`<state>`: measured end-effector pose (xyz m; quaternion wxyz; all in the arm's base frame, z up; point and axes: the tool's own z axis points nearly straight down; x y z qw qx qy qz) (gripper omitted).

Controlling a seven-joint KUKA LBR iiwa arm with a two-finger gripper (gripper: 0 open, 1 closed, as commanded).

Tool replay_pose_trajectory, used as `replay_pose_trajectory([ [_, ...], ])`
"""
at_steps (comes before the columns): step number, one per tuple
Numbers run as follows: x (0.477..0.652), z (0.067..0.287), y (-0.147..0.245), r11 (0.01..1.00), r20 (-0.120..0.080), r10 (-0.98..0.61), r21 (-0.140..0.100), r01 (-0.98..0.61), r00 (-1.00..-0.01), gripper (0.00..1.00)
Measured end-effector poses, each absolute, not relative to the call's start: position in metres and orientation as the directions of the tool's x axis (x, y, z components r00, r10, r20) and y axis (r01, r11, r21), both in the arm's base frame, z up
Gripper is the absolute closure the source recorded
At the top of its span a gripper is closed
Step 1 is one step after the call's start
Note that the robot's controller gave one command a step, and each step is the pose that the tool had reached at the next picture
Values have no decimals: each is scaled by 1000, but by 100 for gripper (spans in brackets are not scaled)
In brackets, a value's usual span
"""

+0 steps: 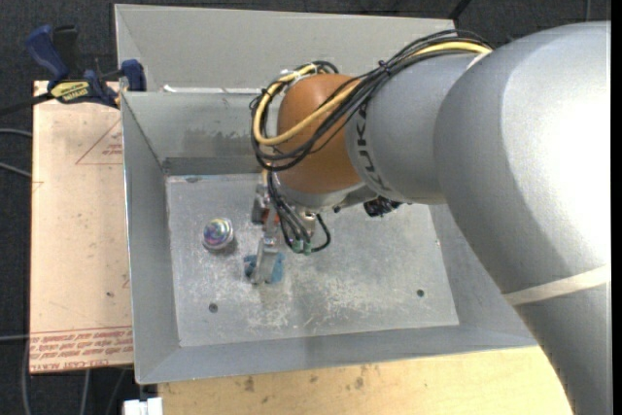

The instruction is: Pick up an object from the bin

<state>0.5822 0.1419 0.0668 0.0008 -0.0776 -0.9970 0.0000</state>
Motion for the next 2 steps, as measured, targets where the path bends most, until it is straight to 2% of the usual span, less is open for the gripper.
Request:
replay_pose_trajectory([
  [1, 583, 70, 144, 988, -1, 155, 2, 155, -988, 100],
  [2, 533, 260, 155, 992, -9, 124, 6, 124, -992, 100],
])
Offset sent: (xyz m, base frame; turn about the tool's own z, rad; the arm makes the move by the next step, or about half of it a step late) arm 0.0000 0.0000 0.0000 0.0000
